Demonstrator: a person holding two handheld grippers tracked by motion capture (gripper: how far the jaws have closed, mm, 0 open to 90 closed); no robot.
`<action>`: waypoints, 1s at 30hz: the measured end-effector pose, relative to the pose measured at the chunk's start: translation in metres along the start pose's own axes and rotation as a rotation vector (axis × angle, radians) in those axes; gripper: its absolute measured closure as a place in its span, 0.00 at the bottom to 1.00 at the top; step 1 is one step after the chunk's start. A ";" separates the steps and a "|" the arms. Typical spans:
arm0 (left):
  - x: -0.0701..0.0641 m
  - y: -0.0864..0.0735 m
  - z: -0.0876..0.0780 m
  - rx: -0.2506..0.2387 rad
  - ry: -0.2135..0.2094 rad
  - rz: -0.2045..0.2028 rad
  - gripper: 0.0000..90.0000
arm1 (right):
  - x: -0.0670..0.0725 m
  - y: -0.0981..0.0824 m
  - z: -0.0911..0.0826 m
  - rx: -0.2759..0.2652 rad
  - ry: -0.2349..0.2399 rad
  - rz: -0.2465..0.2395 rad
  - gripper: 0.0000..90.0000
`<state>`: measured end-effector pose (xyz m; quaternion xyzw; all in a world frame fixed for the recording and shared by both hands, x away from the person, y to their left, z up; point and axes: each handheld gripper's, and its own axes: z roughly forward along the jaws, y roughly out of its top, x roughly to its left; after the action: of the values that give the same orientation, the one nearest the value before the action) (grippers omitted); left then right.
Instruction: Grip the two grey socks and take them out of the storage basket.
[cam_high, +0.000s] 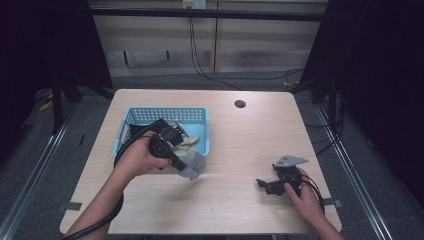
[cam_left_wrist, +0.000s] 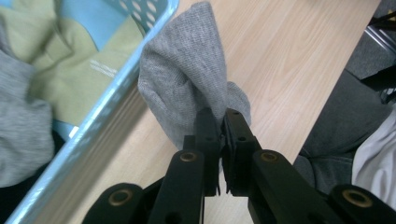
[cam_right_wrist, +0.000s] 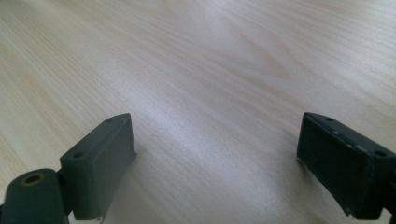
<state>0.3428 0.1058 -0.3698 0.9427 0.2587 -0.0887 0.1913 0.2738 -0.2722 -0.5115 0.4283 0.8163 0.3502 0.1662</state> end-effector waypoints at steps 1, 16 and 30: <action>0.000 -0.001 0.003 0.005 0.001 -0.006 0.96 | 0.000 0.000 0.000 0.002 -0.002 0.002 0.12; 0.010 -0.021 0.037 0.040 0.029 -0.027 0.79 | 0.000 0.000 0.000 0.000 0.000 0.000 0.12; 0.023 -0.009 -0.006 -0.094 0.101 -0.066 0.45 | 0.000 0.000 0.000 0.000 0.000 0.000 0.12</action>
<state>0.3582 0.1253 -0.3735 0.9269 0.3029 -0.0351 0.2189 0.2739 -0.2722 -0.5116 0.4281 0.8163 0.3502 0.1663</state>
